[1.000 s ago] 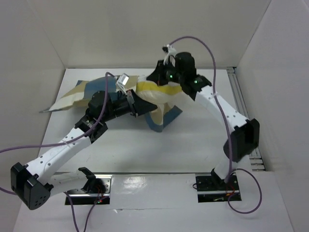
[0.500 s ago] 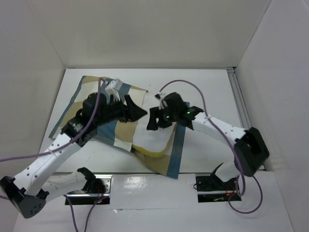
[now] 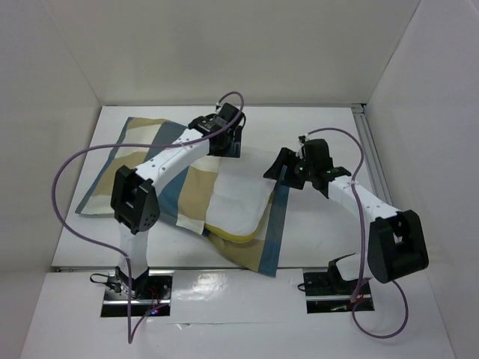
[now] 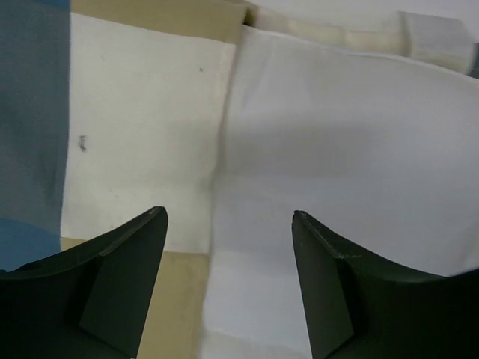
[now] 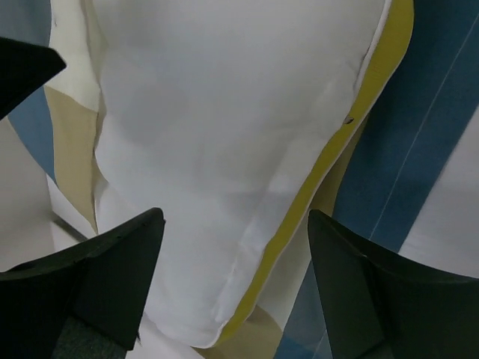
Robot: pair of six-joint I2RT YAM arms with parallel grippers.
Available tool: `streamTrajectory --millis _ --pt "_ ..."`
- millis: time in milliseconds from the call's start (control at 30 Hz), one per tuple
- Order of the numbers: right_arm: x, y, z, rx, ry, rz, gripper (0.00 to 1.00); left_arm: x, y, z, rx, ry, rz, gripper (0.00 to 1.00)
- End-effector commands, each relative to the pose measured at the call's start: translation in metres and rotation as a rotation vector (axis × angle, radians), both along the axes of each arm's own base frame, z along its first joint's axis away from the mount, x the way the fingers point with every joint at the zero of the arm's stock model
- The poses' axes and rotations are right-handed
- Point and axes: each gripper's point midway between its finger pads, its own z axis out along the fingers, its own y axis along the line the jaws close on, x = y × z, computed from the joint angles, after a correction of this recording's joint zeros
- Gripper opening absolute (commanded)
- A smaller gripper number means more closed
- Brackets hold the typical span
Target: Put the pillow into the pillowcase
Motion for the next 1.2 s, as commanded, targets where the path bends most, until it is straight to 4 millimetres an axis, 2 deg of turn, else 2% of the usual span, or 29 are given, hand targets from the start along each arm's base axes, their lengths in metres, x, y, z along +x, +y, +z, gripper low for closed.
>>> streamTrajectory --millis 0,267,367,400,533,600,700,800,900,1033,1067,1133,1167 --pt "0.014 0.014 0.011 0.112 -0.036 0.005 0.85 0.014 0.022 0.024 0.141 -0.081 0.085 0.8" --pt "0.013 0.022 -0.014 0.164 0.031 0.035 0.91 0.048 0.014 -0.037 0.3 -0.022 0.08 0.79" --pt "0.014 0.023 -0.022 0.16 0.048 0.034 0.91 0.056 0.018 -0.042 0.32 -0.016 0.086 0.76" --pt "0.013 0.024 -0.027 0.162 0.064 0.04 0.91 0.06 0.022 -0.05 0.328 -0.004 0.095 0.76" --pt "0.018 0.021 -0.032 0.155 0.057 0.038 0.91 0.067 0.032 -0.05 0.353 -0.017 0.125 0.68" --pt "0.015 0.02 -0.044 0.143 0.082 0.041 0.87 0.069 0.038 -0.044 0.354 -0.026 0.14 0.62" --pt "0.014 0.021 -0.052 0.142 0.087 0.054 0.82 0.071 0.039 -0.04 0.329 -0.032 0.143 0.57" --pt "0.016 0.023 -0.053 0.151 0.082 0.064 0.82 0.077 0.036 -0.039 0.324 -0.048 0.136 0.55" --pt "0.015 0.024 -0.062 0.155 0.096 0.071 0.82 0.077 0.036 -0.044 0.33 -0.041 0.135 0.44" --pt "0.017 0.025 -0.063 0.149 0.092 0.076 0.67 0.08 0.043 -0.038 0.328 -0.058 0.171 0.31" --pt "0.017 0.025 -0.063 0.144 0.086 0.082 0.55 0.078 0.043 -0.042 0.329 -0.049 0.176 0.29" --pt "0.015 0.024 -0.066 0.138 0.09 0.086 0.43 0.08 0.049 -0.033 0.317 -0.064 0.19 0.28" --pt "0.015 0.024 -0.063 0.139 0.081 0.087 0.33 0.081 0.053 -0.033 0.317 -0.063 0.199 0.26"
